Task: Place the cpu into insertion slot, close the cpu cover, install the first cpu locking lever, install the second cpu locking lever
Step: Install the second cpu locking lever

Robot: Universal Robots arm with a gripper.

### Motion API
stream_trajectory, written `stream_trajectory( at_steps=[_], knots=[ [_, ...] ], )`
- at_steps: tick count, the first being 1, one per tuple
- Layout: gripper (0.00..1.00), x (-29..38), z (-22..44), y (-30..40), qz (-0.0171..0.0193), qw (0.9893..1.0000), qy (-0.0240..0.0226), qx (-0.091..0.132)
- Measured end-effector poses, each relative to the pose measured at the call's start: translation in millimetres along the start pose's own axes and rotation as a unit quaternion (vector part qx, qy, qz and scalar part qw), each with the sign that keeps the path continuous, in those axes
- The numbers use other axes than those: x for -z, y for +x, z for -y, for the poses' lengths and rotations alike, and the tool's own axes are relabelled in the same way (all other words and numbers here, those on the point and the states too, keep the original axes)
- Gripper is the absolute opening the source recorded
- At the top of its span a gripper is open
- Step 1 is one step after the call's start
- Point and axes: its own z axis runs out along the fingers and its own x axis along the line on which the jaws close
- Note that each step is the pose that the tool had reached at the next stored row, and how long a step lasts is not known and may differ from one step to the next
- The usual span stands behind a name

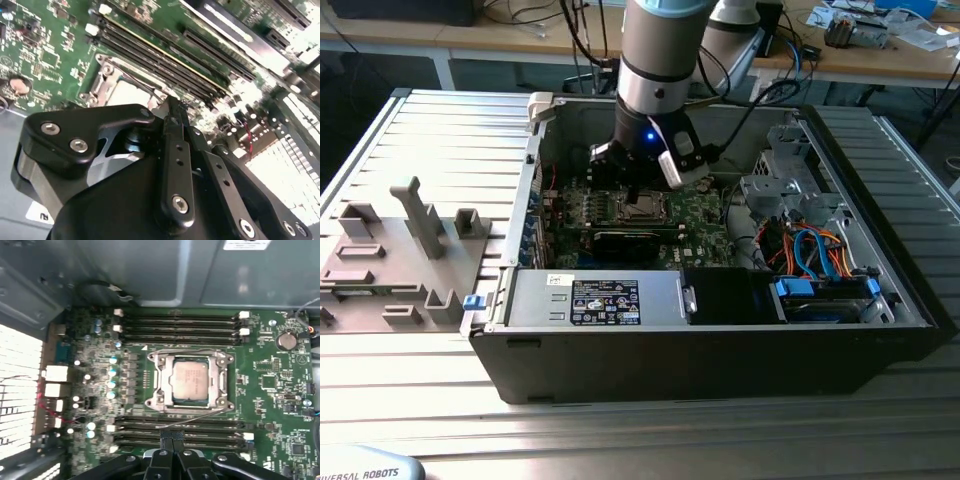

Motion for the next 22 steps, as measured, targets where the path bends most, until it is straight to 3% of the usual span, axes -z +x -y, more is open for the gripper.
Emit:
stream_trajectory(
  at_steps=[2,6,12,22],
  knots=[
    [0.11,-4.3,0.7,-3.3,-0.0026,1.0,-0.0001,0.0],
    [0.11,-12.2,1.7,-3.4,-0.0033,1.0,-0.0001,-0.001],
    [0.11,-29.0,2.1,10.2,-0.0033,1.0,0.0,-0.001],
    [0.11,-52.0,-3.3,16.0,-0.0034,1.0,-0.0001,0.0]
  ],
)
